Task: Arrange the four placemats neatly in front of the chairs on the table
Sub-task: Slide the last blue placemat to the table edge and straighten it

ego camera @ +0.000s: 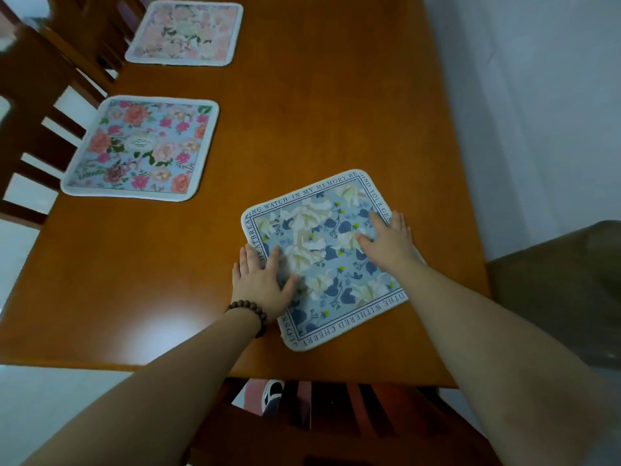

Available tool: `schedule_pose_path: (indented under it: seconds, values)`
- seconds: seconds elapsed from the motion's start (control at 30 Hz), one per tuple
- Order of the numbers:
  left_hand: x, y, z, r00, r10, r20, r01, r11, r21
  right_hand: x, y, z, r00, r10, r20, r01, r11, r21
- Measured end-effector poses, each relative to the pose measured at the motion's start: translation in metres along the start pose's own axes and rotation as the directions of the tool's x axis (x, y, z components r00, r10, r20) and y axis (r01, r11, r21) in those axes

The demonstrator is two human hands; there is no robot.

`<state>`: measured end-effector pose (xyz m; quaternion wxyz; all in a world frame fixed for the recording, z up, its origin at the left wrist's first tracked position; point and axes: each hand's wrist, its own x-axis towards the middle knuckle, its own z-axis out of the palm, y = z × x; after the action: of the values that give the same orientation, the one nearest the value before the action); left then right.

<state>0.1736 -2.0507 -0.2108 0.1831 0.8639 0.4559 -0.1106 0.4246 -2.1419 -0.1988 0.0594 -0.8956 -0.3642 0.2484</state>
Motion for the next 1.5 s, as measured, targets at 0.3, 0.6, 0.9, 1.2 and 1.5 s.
schedule_pose_path:
  seconds: [0.3, 0.6, 0.9, 1.2, 1.5]
  values:
    - [0.037, -0.015, -0.028, 0.995, 0.037, -0.097, -0.030, 0.997, 0.074, -0.052, 0.004, 0.020, 0.963, 0.107, -0.246, -0.113, 0.993, -0.014]
    - [0.097, -0.006, -0.040, 0.990, 0.134, 0.038, -0.138, 0.976, 0.171, -0.102, -0.007, 0.068, 0.946, 0.297, -0.130, -0.290, 0.954, 0.071]
    - [0.038, -0.032, -0.026, 0.982, 0.187, -0.035, -0.180, 0.973, 0.146, -0.061, -0.003, 0.053, 0.975, 0.208, -0.075, -0.211, 0.976, -0.044]
    - [-0.031, -0.057, -0.013, 0.980, 0.195, -0.050, -0.188, 0.975, 0.119, 0.000, -0.006, 0.016, 0.994, -0.100, -0.054, 0.094, 0.991, -0.098]
    - [-0.044, -0.088, -0.025, 0.962, 0.265, -0.071, -0.255, 0.959, 0.124, 0.012, -0.031, 0.011, 0.967, -0.255, -0.019, 0.254, 0.965, -0.069]
